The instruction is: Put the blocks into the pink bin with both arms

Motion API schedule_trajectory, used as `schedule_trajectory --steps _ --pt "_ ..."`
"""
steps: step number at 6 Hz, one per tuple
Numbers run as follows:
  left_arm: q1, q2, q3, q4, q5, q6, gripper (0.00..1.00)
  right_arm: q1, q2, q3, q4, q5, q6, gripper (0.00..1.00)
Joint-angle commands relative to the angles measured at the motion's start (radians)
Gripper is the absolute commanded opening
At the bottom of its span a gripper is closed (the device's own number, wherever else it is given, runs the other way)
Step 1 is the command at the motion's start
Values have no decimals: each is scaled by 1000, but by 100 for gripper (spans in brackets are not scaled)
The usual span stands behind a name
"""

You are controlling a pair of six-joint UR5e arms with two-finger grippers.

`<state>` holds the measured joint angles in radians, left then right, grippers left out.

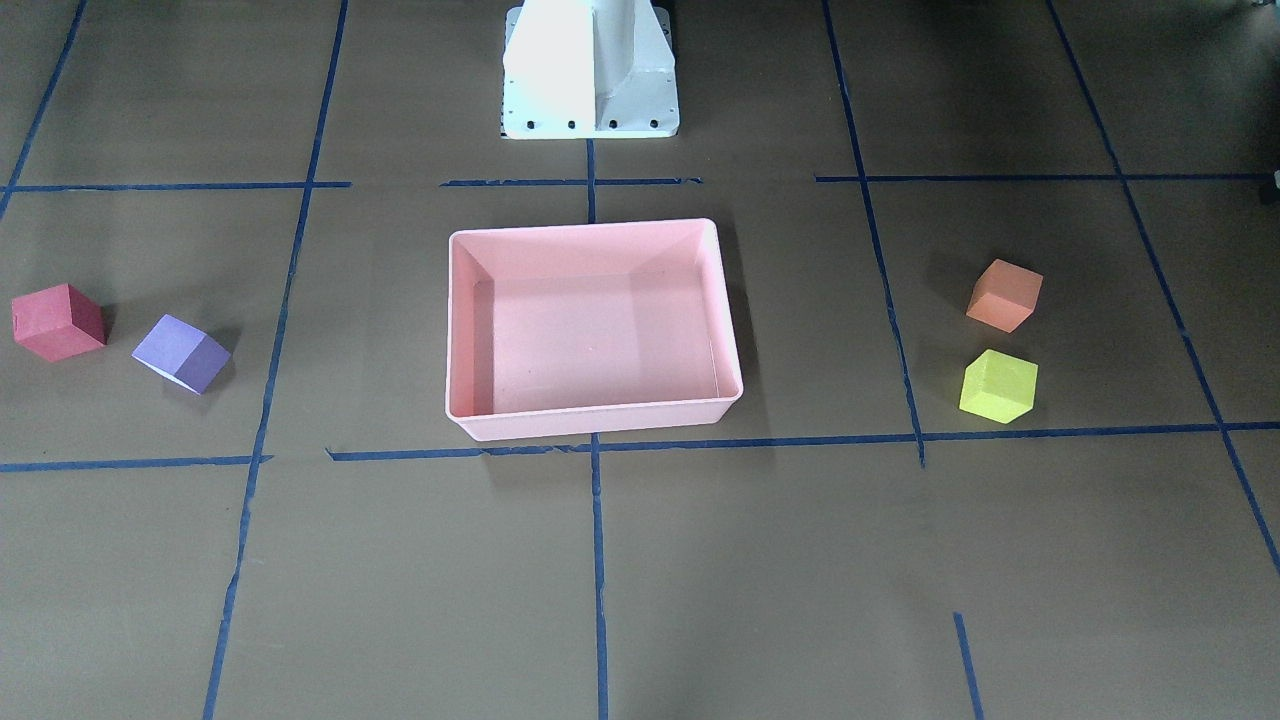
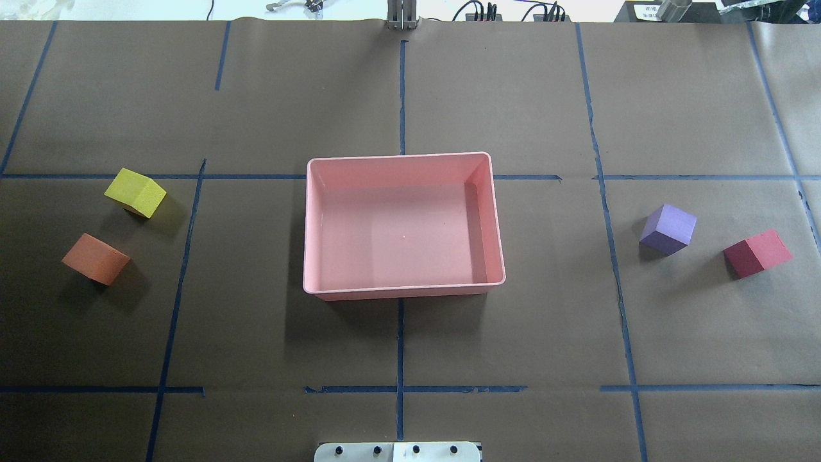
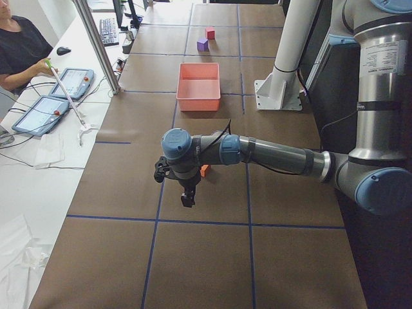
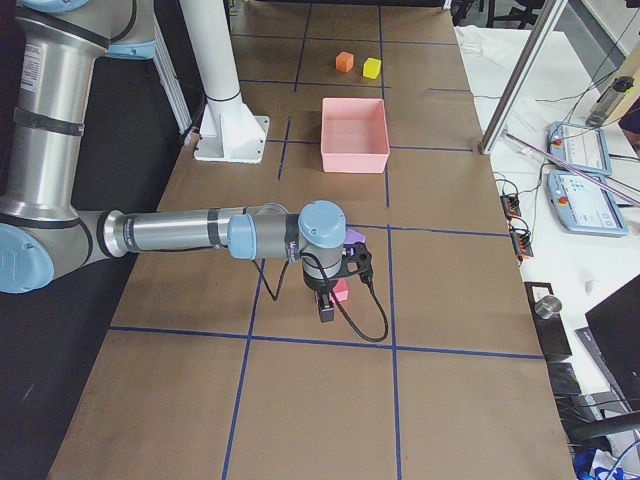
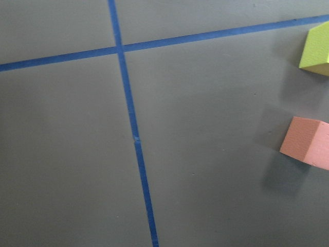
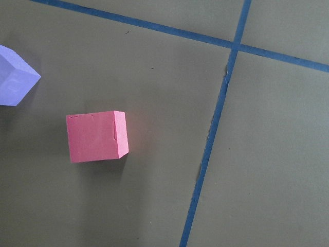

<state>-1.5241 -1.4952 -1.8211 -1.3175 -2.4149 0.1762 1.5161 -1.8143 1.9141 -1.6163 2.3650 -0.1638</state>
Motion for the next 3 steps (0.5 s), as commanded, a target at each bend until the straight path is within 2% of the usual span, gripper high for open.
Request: schedule_trajectory --steps 1,3 --pt "-55 47 2 -14 -10 20 100 1 -3 -4 1 3 12 100" --pt "-56 53 -16 -11 5 11 100 -1 0 -4 0 5 17 100"
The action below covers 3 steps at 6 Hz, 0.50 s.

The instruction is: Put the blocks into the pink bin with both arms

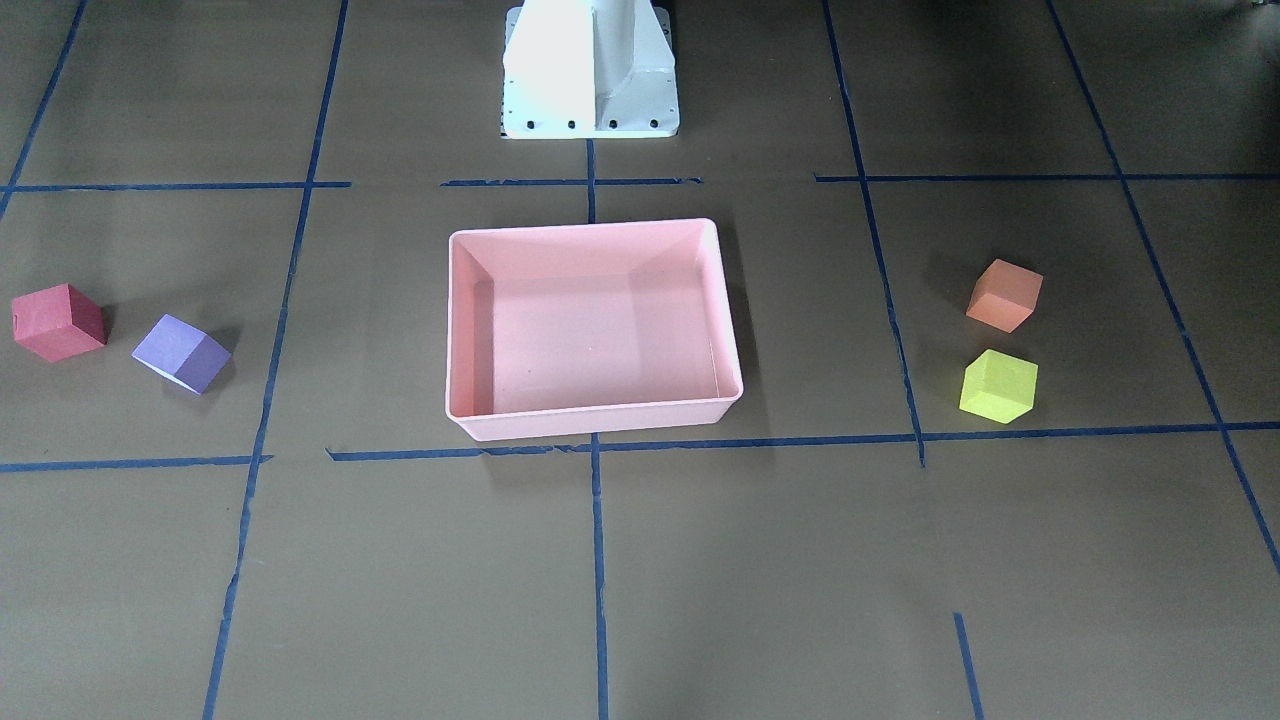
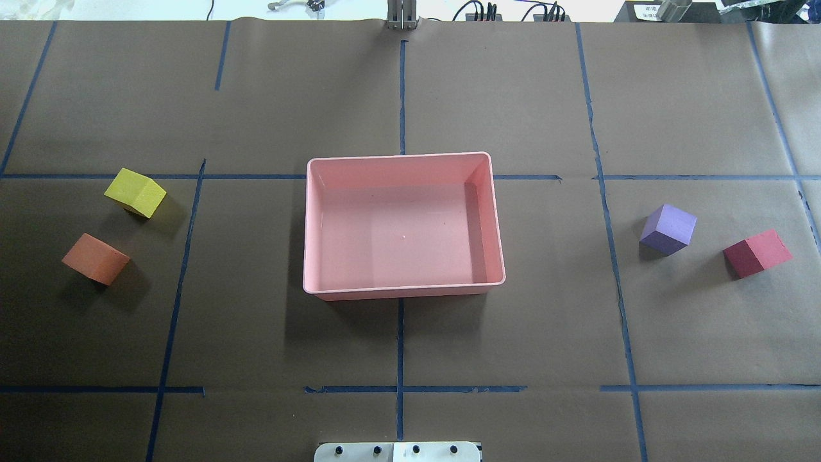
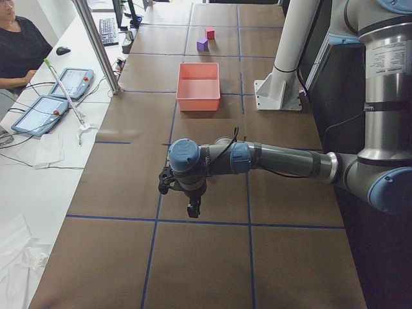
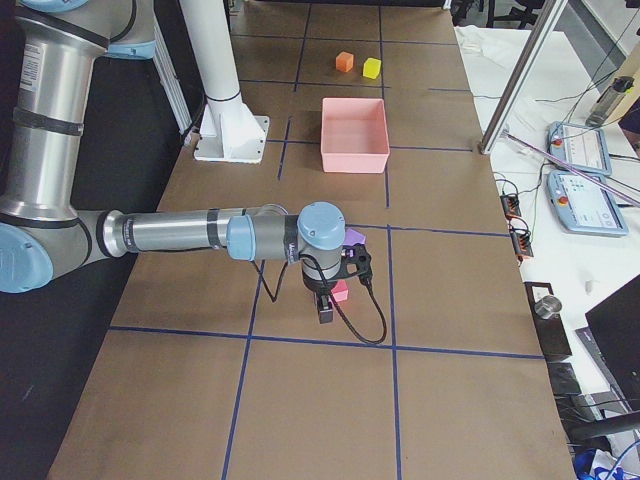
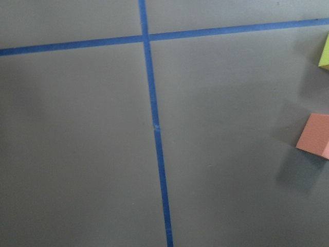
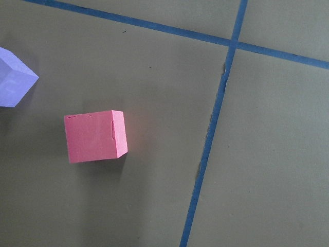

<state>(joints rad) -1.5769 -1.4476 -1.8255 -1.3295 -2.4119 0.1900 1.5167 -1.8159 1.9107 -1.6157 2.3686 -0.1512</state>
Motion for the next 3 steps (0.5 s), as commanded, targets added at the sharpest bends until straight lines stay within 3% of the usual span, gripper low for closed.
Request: schedule_trajectory --steps 1,2,3 --pt "-3 7 -9 0 -10 -1 100 -3 3 1 2 0 5 100" --pt "-3 18 -20 -2 -35 -1 100 -9 -2 -1 58 4 4 100" --pt "-5 19 -20 -2 -62 -1 100 -94 -3 -4 138 1 19 100"
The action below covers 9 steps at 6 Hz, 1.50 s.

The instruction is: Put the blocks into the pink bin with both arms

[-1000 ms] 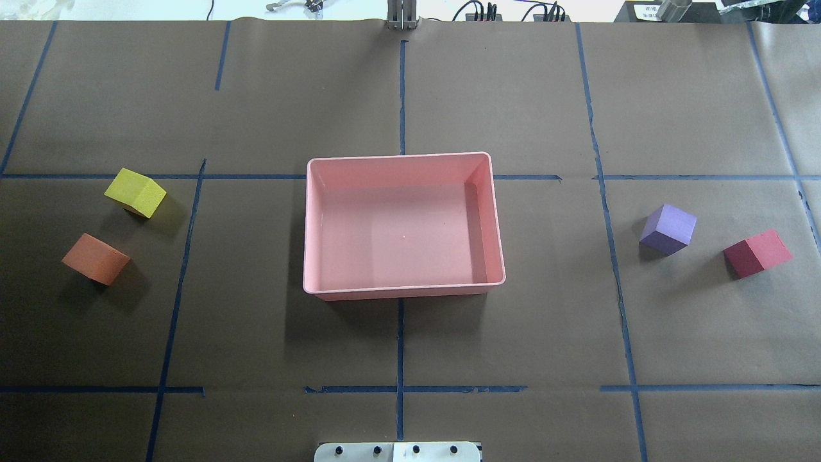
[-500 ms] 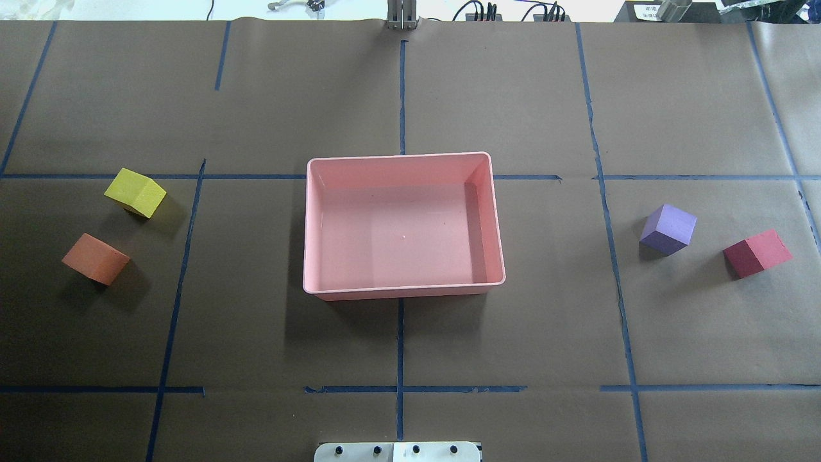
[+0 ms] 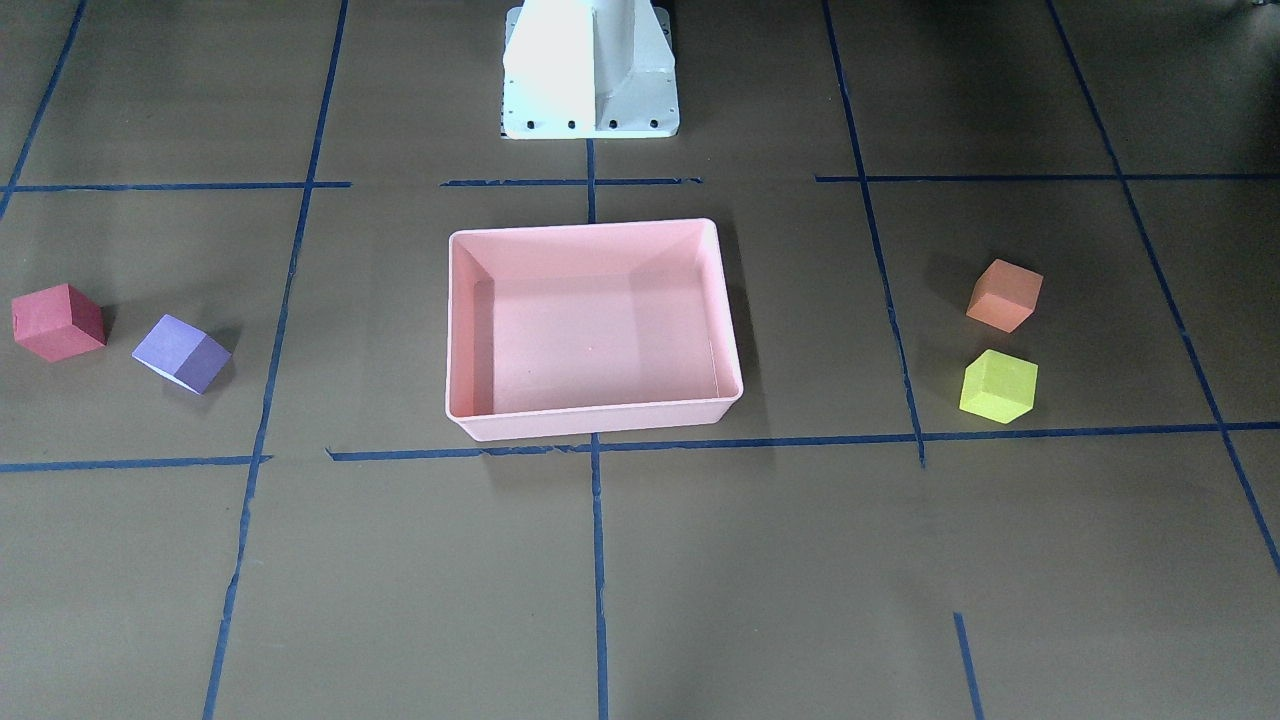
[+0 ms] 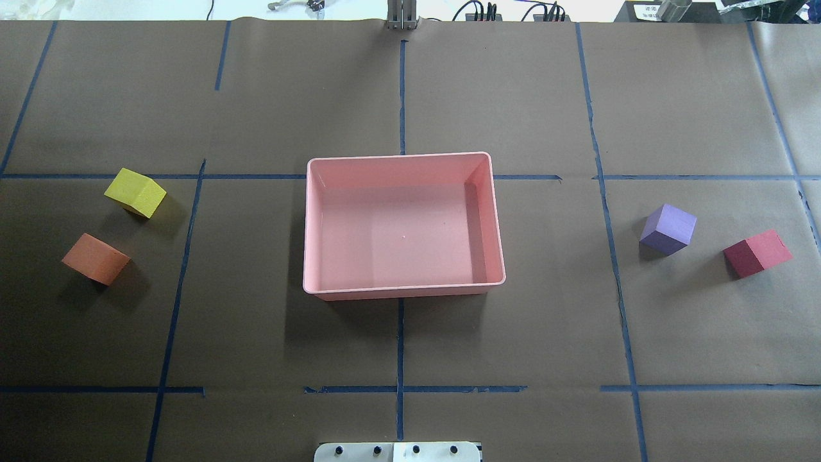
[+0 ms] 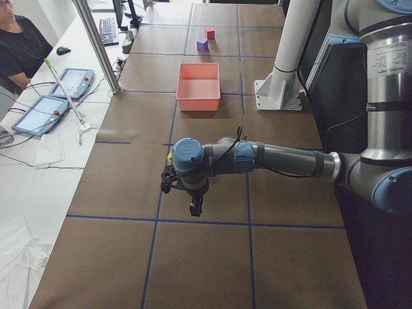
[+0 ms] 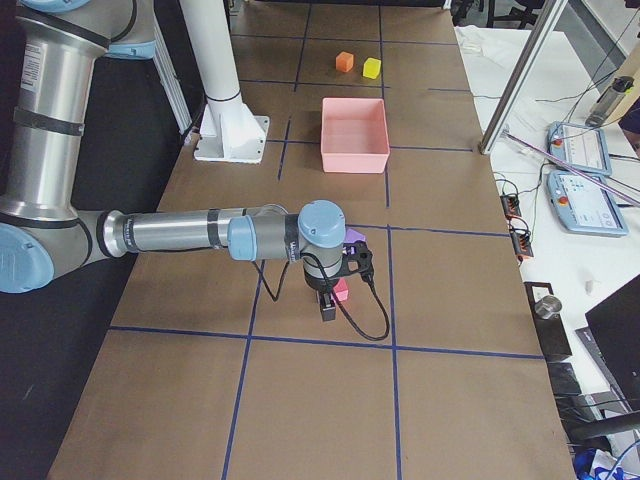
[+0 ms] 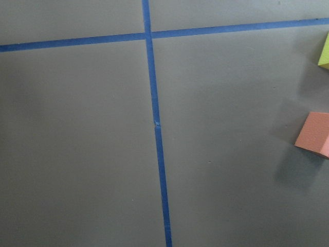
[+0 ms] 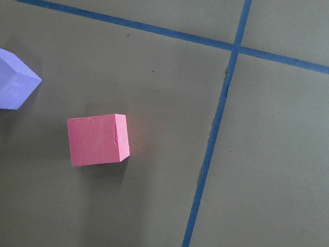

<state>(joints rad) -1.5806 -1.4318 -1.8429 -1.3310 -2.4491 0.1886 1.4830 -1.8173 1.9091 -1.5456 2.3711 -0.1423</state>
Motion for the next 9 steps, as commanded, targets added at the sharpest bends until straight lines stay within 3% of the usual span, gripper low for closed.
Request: schedule_trajectory --steps 1,2,4,6,9 --pt "1 4 -2 0 -28 0 100 -144 0 -1 128 -1 77 100" --pt "-1 5 -2 0 -63 0 100 -218 3 -4 233 -10 181 100" --pt "-1 7 -2 -2 -67 0 100 -355 -2 -54 388 -128 243 100" --pt "-1 5 -2 -2 -67 2 100 -384 9 -102 401 -130 352 100" --pt "-1 5 -4 -2 -68 2 100 -407 55 -169 400 -132 352 100"
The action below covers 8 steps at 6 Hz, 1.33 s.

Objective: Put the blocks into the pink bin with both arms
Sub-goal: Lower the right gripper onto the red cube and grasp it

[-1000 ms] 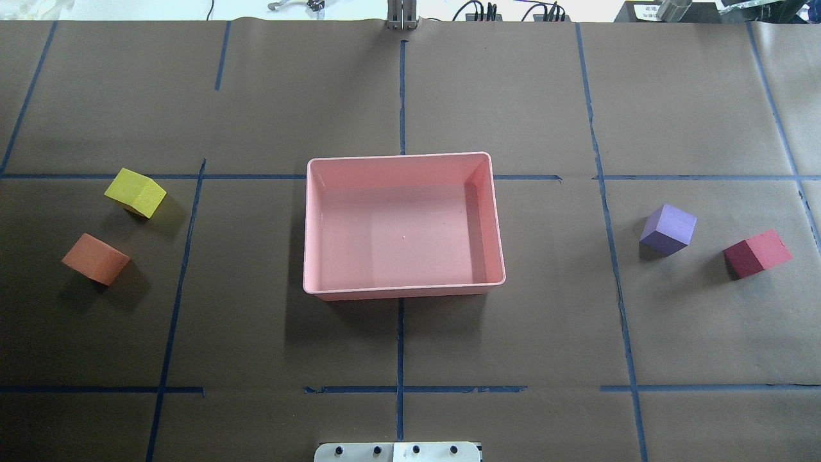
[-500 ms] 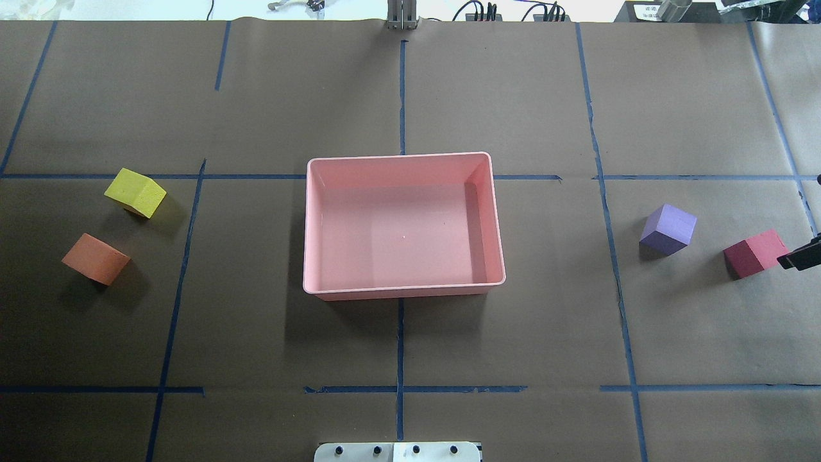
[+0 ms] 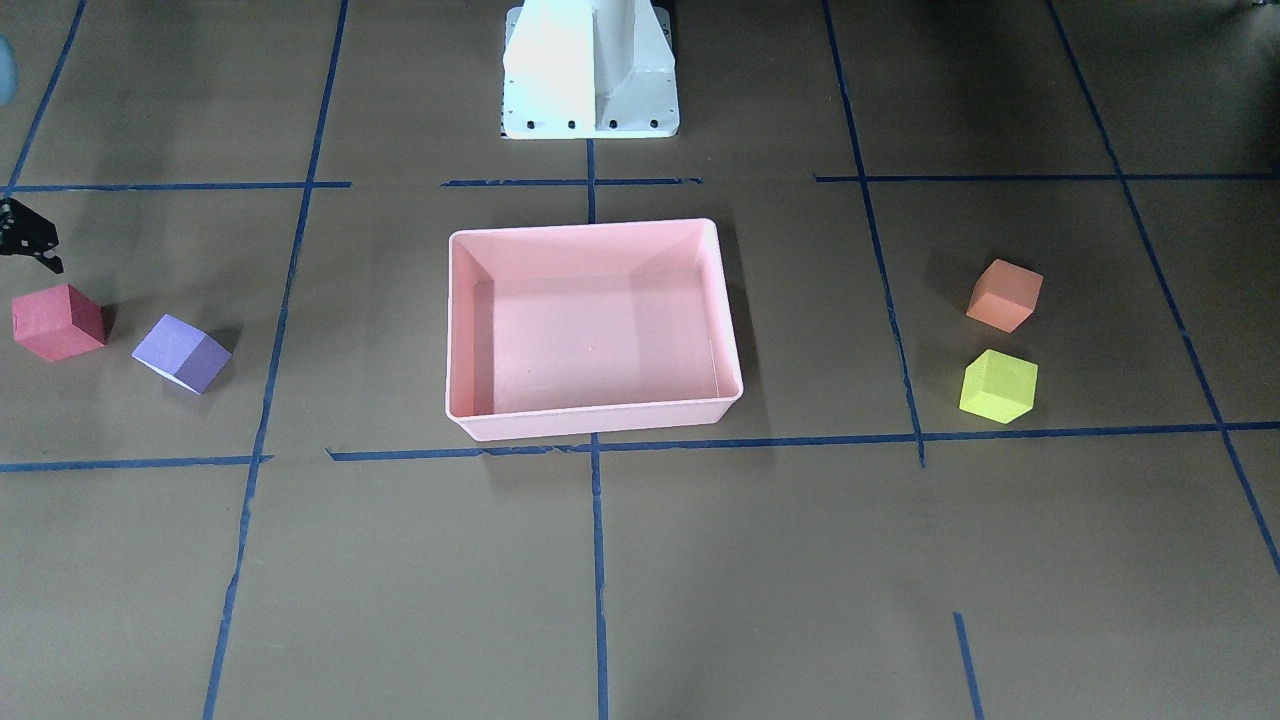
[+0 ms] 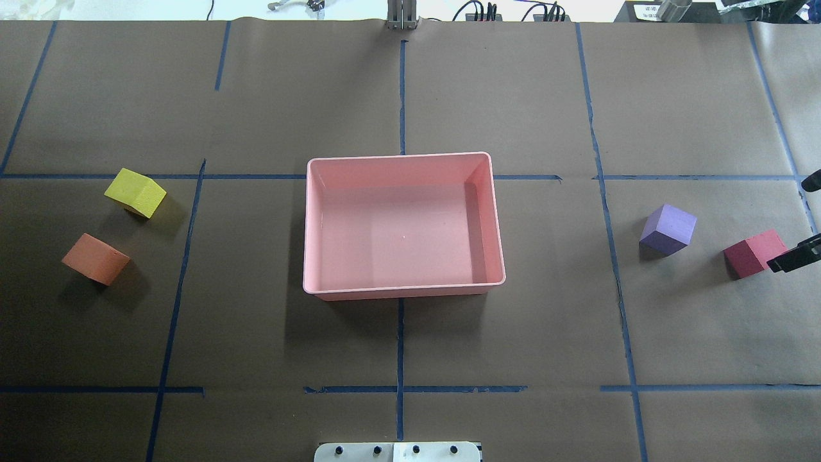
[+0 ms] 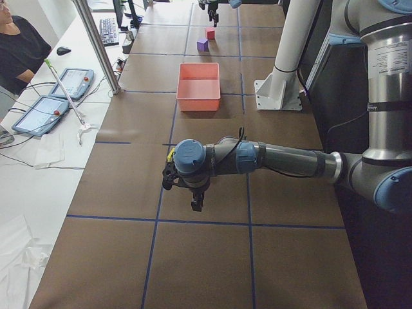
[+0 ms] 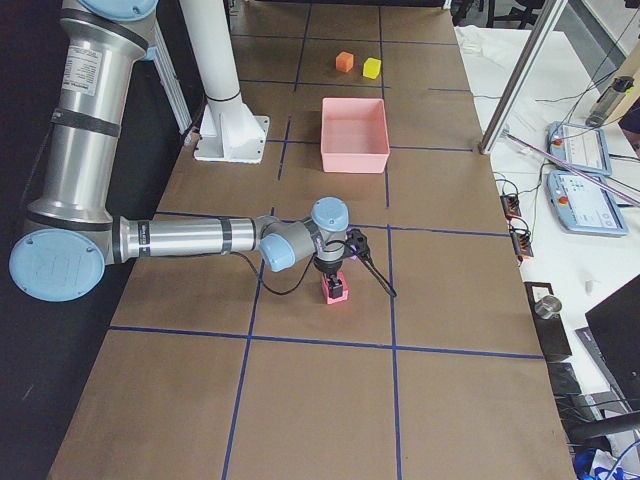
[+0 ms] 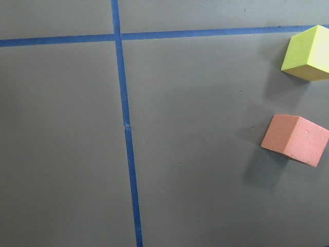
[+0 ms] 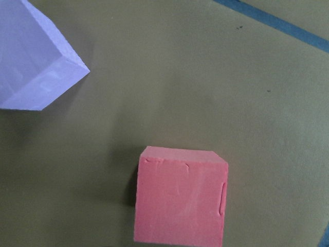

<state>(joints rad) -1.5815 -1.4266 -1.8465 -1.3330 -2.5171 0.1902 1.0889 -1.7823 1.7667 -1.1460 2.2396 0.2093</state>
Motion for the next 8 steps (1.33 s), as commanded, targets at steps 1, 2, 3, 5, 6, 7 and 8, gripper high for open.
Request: schedule_trajectory --steps 1,2,3,5,6,7,8 --pt "0 1 -7 0 0 0 100 -30 50 -58 0 -1 1 100" --pt "-2 2 -8 0 0 0 100 -50 76 -96 2 -3 -1 100" --pt "-2 2 -16 0 0 -1 100 -58 101 -136 2 -5 -1 100" --pt "-2 34 -52 0 0 -1 100 -70 127 -165 2 -9 -1 39" --pt "-2 37 -59 0 0 -1 100 -66 124 -155 2 -6 -11 5" --pt "0 37 -57 0 0 -1 100 -57 113 -50 -15 6 -2 2" --pt "0 35 -57 0 1 2 100 -46 95 135 -131 18 5 2"
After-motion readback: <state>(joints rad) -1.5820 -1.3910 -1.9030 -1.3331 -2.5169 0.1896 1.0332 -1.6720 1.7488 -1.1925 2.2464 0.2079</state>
